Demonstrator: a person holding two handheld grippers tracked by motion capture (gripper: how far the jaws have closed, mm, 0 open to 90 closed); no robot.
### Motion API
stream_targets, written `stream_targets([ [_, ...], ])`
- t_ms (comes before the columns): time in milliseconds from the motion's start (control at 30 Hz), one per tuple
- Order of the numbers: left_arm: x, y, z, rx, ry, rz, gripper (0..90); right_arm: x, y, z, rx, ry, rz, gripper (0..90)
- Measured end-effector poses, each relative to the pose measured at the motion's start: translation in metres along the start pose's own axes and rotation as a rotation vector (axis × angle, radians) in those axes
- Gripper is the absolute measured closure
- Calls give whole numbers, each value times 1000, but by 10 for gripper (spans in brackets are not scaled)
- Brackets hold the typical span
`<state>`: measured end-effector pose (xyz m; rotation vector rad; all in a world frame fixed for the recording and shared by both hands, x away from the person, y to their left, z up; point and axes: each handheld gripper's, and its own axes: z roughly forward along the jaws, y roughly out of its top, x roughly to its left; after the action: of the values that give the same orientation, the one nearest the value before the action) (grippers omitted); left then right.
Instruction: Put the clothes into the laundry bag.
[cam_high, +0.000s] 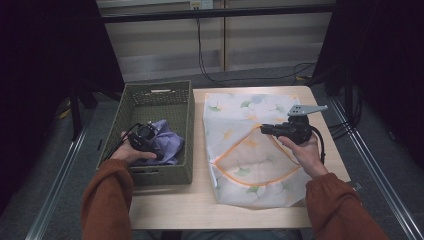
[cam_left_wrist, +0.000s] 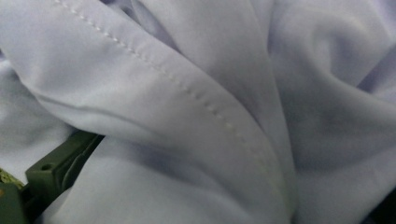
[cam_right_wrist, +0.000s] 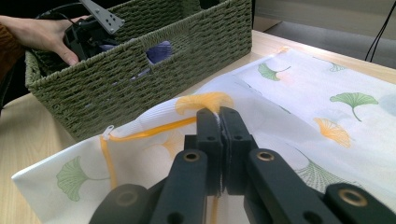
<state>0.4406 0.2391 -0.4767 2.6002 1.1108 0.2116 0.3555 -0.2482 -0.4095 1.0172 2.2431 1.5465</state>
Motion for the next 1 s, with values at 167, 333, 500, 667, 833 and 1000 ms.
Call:
stream_targets([
  [167,-3,7,-5,84,3,52,125,1,0,0,4,1,-7,885],
  [333,-5,8,-10,79,-35,19,384,1,0,0,4,0,-4,885],
  [500,-4,9,-13,92,-25,31,535,1,0,0,6,3,-9,885],
  [667,-3,11,-14,96,-4,11,669,1,0,0,3,0,-3,886],
  [833,-4,11,-16,97,-9,8,713,0,0,-1,1,-3,-8,886],
  [1000,-2,11,-18,86,-19,-5,731,0,0,-2,-1,-6,-5,886],
])
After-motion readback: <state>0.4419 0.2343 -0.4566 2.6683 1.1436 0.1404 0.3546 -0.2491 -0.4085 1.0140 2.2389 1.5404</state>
